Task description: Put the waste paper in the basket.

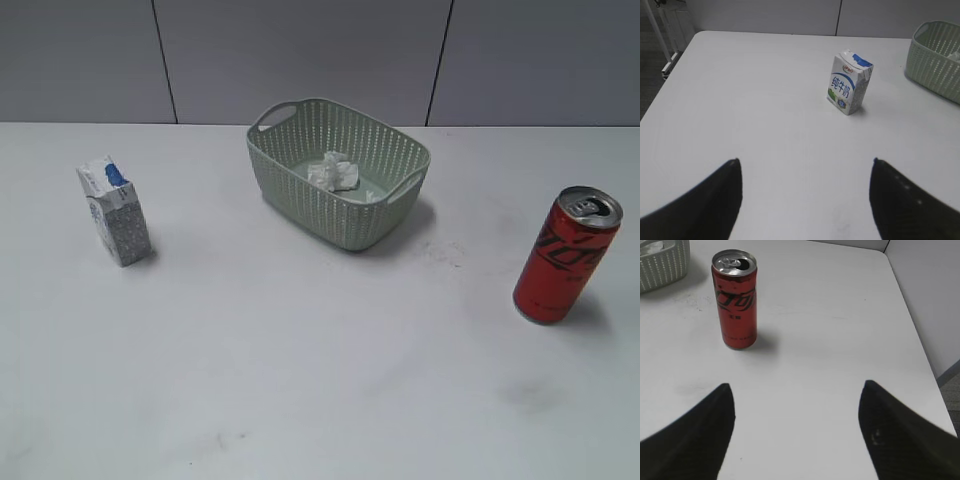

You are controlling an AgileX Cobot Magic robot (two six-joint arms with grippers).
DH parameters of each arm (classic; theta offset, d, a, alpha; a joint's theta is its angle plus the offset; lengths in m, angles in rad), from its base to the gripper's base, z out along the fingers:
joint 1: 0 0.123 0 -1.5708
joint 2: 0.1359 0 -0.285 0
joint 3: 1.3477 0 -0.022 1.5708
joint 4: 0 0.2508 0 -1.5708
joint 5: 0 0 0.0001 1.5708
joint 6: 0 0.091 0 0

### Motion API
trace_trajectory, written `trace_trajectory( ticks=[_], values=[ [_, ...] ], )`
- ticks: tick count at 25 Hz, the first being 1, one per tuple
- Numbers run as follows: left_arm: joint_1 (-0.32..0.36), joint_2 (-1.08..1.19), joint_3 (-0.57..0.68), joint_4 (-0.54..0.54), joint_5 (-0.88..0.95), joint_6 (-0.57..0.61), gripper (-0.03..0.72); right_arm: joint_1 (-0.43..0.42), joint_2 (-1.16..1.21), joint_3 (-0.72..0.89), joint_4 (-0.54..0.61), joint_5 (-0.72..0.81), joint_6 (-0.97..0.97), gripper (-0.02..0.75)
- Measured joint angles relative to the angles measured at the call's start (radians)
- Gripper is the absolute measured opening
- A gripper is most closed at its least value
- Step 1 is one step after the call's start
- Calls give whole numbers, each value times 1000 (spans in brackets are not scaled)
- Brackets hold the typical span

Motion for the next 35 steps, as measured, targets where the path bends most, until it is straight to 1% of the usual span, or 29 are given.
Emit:
trace_trajectory(
  ticks=[35],
  values=[
    [0, 0, 0, -1, 0, 0, 588, 0, 0, 0, 0, 0, 0, 584]
  ],
)
